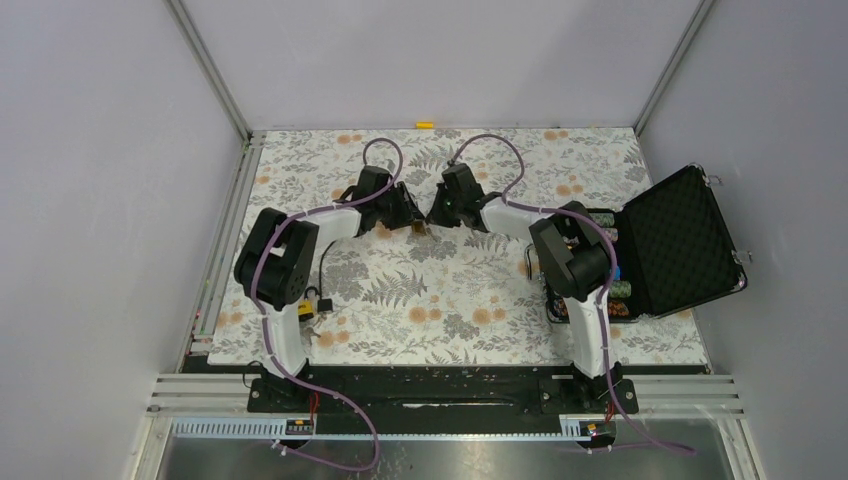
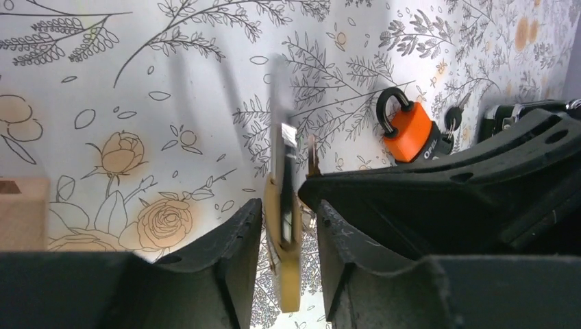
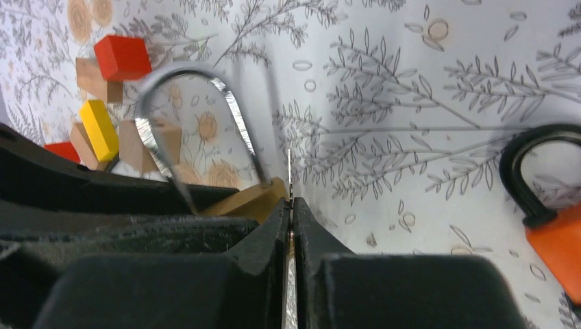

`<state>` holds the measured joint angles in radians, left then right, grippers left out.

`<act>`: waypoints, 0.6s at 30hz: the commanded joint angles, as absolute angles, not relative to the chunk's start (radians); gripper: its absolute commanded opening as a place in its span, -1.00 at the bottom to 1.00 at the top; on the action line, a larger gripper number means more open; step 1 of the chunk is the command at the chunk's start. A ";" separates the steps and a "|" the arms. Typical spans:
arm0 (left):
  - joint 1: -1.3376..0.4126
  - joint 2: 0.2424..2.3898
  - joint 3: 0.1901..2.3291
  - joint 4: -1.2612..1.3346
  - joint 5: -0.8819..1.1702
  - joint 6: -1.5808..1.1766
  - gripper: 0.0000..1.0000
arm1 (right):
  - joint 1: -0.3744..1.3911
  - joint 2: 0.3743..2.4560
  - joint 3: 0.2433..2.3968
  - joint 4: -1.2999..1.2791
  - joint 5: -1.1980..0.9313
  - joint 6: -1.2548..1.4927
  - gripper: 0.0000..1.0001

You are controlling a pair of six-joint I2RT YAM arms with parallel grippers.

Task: Lock with the key
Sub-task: Place the lock at the center of the board.

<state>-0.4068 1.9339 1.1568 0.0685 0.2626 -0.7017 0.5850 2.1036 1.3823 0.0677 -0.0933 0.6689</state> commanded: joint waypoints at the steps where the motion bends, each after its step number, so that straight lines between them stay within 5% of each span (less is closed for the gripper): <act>1: -0.395 1.939 1.215 0.077 0.309 -0.703 -0.21 | 0.581 2.159 1.503 0.011 -0.030 0.724 -0.80; 10: -0.372 1.841 1.182 -0.020 0.216 -0.673 0.19 | 0.579 2.117 1.556 -0.113 -0.009 0.683 0.01; 18: -0.358 1.581 1.076 -0.214 -0.067 -0.654 0.37 | 0.590 1.976 1.466 -0.156 -0.009 0.605 0.15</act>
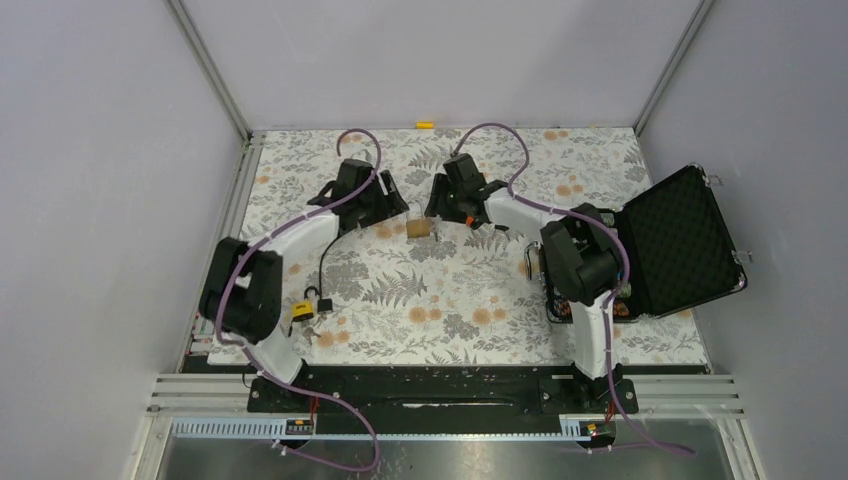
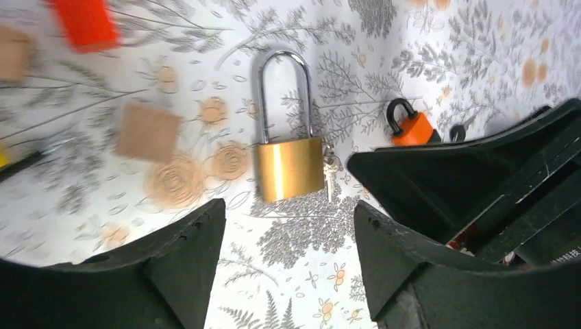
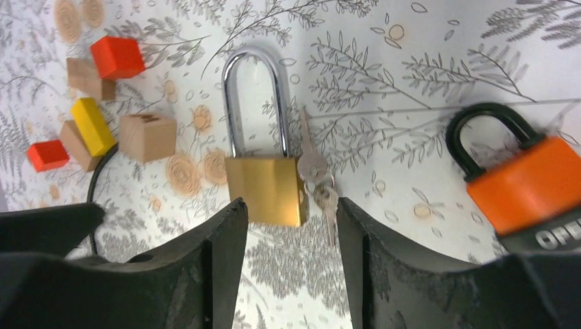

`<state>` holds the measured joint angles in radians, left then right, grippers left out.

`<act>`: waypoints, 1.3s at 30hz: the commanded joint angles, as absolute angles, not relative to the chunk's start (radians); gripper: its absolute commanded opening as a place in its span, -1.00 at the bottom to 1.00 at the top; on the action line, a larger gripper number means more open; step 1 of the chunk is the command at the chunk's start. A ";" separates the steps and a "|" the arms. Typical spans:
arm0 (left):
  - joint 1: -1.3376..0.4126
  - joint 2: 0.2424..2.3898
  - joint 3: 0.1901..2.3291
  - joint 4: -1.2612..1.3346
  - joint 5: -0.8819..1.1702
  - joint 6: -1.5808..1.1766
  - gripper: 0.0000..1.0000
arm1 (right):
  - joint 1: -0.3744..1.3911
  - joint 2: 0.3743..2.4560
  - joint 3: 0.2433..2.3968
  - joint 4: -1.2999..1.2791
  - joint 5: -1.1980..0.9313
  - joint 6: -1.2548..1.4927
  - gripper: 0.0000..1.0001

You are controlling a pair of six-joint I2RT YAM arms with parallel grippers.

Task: Lock with the key
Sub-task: Place the lock at the center of the board, then pick up the lock from the center of the board.

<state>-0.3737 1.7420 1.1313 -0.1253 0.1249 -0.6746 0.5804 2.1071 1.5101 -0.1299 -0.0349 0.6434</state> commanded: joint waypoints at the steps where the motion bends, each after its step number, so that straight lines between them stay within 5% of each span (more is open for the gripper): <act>1: -0.358 1.544 1.053 -0.240 -0.108 -0.654 0.39 | 0.597 1.955 1.444 -0.153 -0.008 0.607 0.16; 11: -0.357 1.295 0.767 -0.442 -0.312 -0.710 0.98 | 0.764 1.849 1.281 -0.126 -0.024 0.649 0.16; 22: -0.357 1.296 0.681 -0.558 -0.431 -0.817 0.98 | 0.821 1.841 1.236 -0.117 -0.071 0.688 0.09; 33: -0.363 1.319 0.654 -0.562 -0.335 -0.847 0.88 | 0.821 1.845 1.238 -0.116 -0.085 0.709 0.03; 39: -0.413 1.321 0.635 -0.556 -0.293 -0.879 0.54 | 0.821 1.838 1.237 -0.117 -0.082 0.705 0.02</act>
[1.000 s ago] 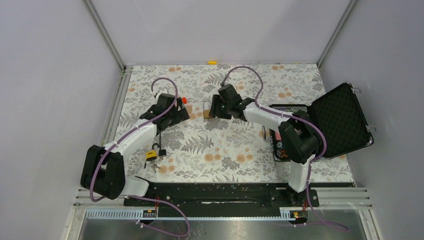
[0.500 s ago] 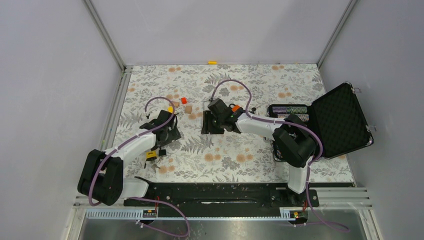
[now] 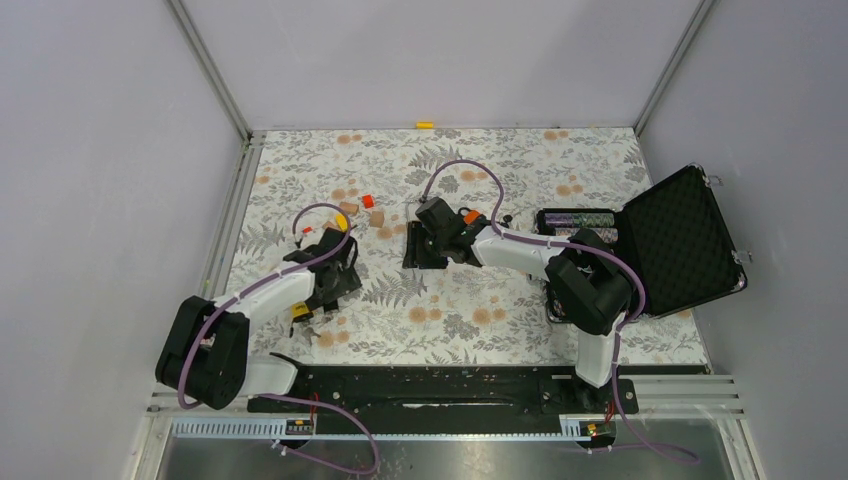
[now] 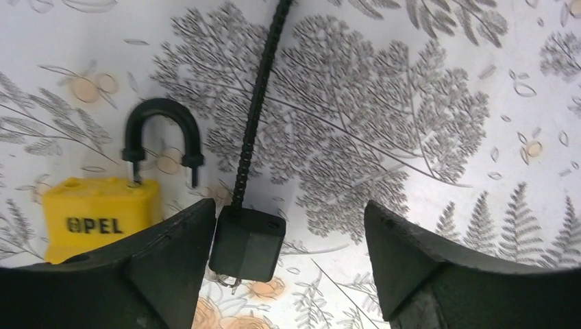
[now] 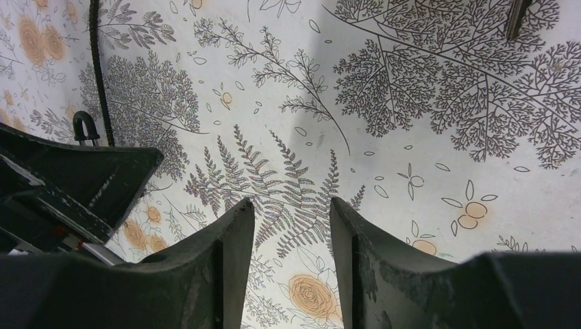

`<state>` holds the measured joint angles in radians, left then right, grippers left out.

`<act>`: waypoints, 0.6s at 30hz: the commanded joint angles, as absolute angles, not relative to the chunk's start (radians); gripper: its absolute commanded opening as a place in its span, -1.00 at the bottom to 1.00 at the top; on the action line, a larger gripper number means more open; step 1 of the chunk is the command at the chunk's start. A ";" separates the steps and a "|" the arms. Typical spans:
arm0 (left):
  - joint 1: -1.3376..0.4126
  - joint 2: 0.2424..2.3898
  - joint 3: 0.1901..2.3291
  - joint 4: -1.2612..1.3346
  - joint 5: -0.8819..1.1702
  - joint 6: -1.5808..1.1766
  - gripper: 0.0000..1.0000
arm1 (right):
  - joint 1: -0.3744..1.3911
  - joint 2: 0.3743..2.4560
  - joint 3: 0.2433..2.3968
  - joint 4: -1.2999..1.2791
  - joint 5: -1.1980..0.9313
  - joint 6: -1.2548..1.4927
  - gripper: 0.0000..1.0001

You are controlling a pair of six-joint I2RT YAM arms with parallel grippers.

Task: Lock with the key
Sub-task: Pick up the lock from the center of the board.

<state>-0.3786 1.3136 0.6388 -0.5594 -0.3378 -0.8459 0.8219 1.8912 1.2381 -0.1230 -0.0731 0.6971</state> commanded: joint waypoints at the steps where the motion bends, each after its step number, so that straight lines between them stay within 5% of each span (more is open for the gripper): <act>1: -0.428 1.321 0.633 -0.556 -0.292 -0.886 0.50 | 0.821 1.837 1.236 -0.119 -0.080 0.703 0.01; 11: -0.506 1.377 0.644 -0.587 -0.342 -0.930 0.31 | 0.818 1.808 1.204 -0.120 -0.075 0.701 -0.02; 18: -0.511 1.387 0.651 -0.604 -0.343 -0.949 -0.37 | 0.807 1.789 1.190 -0.118 -0.072 0.705 -0.03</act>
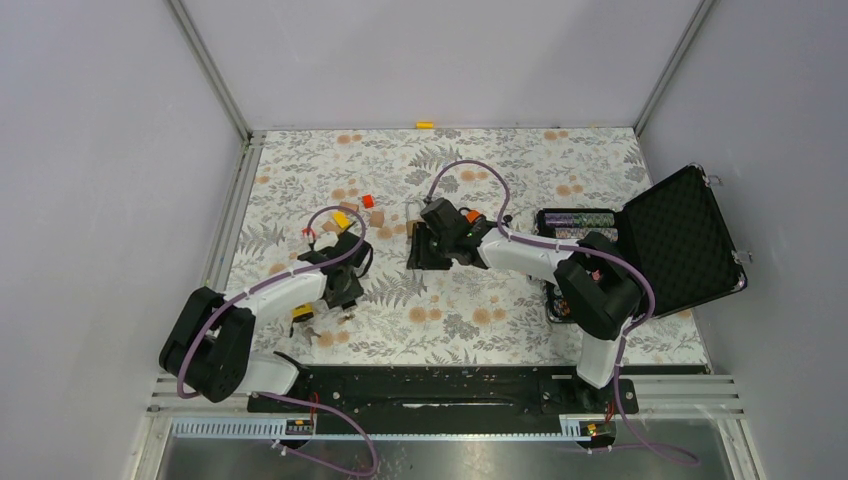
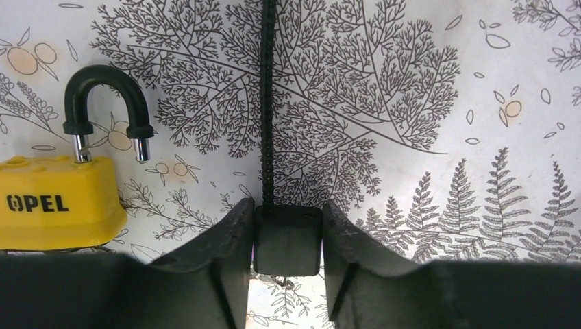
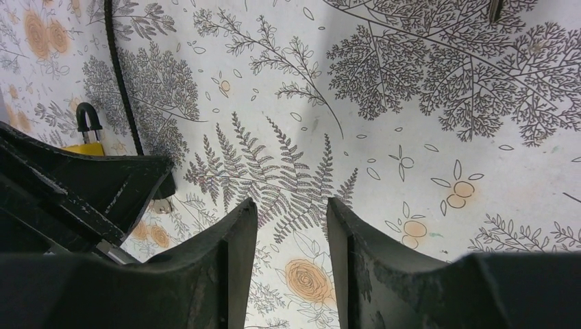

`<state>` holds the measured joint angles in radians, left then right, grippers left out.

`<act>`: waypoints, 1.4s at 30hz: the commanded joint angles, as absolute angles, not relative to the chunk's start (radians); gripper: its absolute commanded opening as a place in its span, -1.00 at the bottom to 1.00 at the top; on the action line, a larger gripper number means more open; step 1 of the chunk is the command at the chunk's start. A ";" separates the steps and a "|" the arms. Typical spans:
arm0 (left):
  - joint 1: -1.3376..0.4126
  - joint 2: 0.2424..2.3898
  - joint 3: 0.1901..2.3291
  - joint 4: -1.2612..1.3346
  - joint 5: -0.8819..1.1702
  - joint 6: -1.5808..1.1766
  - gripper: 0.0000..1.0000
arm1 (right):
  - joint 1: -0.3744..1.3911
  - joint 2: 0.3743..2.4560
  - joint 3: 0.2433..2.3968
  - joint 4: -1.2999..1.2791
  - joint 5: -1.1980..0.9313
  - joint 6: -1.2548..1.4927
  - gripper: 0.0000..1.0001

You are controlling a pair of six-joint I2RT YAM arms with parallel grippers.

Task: Lock with the key
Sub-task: Pick up the lock from the center of the board.

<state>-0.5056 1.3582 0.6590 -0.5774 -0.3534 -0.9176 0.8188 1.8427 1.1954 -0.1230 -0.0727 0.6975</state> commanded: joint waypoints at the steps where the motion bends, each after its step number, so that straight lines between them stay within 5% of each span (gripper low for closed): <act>1: -0.512 1.387 0.654 -0.603 -0.337 -0.946 -0.50 | 0.805 1.789 1.191 -0.118 -0.072 0.707 -0.04; 5: -0.516 1.380 0.671 -0.609 -0.331 -0.923 -1.00 | 0.802 1.783 1.192 -0.119 -0.083 0.710 -0.03; 12: -0.575 1.195 0.736 -0.670 -0.319 -0.863 -1.00 | 0.802 1.728 1.176 -0.117 -0.117 0.710 0.02; 25: -0.678 0.906 0.751 -0.500 -0.180 -0.650 -1.00 | 0.798 1.526 1.082 0.120 -0.221 1.105 0.24; 42: -0.706 0.796 0.749 -0.333 0.026 -0.578 -1.00 | 0.808 1.627 1.137 0.285 -0.303 1.106 0.21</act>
